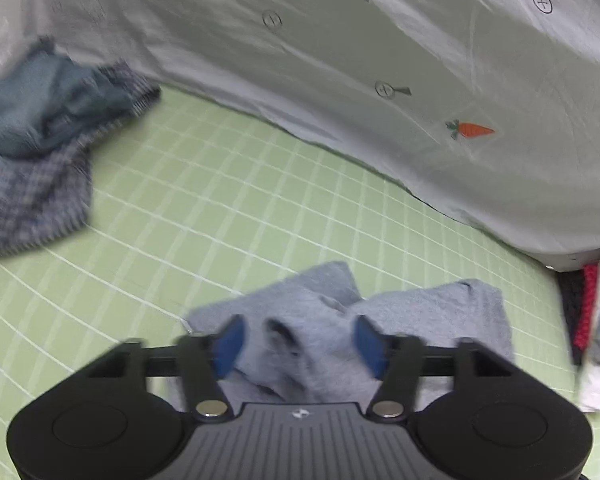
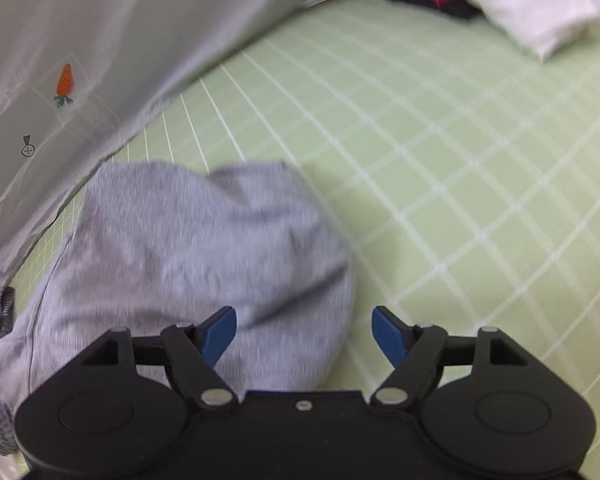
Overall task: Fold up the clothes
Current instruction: 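Open both grippers and release the hoodie on the mat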
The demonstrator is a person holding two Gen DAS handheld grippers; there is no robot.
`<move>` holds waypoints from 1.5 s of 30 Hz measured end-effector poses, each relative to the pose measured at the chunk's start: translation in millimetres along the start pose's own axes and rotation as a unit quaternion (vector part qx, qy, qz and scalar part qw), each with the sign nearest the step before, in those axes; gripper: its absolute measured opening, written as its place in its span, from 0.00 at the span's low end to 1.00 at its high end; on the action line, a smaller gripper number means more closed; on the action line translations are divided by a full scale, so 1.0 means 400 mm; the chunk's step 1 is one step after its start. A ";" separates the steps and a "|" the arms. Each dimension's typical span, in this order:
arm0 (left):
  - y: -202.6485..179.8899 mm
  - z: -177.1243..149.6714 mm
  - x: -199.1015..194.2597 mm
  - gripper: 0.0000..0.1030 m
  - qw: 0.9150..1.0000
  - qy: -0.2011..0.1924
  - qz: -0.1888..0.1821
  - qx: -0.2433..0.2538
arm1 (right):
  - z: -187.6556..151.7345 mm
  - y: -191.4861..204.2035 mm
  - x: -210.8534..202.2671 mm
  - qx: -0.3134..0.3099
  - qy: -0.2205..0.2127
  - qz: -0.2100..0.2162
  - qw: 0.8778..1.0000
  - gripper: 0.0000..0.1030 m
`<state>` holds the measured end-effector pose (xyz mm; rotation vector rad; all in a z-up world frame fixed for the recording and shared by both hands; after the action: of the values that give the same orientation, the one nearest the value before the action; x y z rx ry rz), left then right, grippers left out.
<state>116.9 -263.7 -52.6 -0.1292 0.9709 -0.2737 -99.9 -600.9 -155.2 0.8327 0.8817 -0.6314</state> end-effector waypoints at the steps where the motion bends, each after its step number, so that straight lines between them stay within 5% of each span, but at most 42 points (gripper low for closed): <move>1: -0.003 0.002 -0.009 0.70 1.000 -0.010 0.016 0.011 | -0.009 0.002 0.007 0.004 0.010 0.007 1.000 0.74; 5: 0.009 -0.009 -0.026 0.76 0.998 0.000 0.052 0.020 | -0.031 0.027 0.017 -0.004 0.034 0.020 0.999 0.77; 16: 0.045 -0.096 -0.064 0.77 0.997 0.022 0.072 0.012 | -0.063 0.030 0.015 0.002 0.061 0.047 0.997 0.77; 28: 0.098 -0.122 -0.024 0.78 0.994 0.063 0.092 -0.003 | -0.070 0.041 0.006 -0.007 0.052 0.073 0.996 0.06; 33: 0.098 -0.109 0.021 0.78 0.993 0.079 0.085 -0.002 | -0.012 0.084 -0.025 -0.028 0.014 0.085 0.996 0.02; 38: 0.066 -0.085 0.082 0.78 0.993 0.094 0.066 0.011 | 0.138 0.207 -0.054 -0.089 -0.053 0.114 0.988 0.02; 45: 0.024 -0.024 0.160 0.78 0.994 0.094 0.054 0.026 | 0.379 0.449 -0.119 -0.168 -0.197 0.166 0.952 0.02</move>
<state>144.9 -272.6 -111.1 -0.0040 1.1538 -0.2144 75.6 -624.9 6.4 0.5043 0.4510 -0.3198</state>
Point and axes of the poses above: each gripper's, at about its wrist camera, not at the fingertips, and x roughly the way its jaws point, y to its left, z to its top, the point moved 1 cm from there along x, roughly the way its jaws point, and after that the axes turned 2 degrees about -y, right-handed, at the moved point
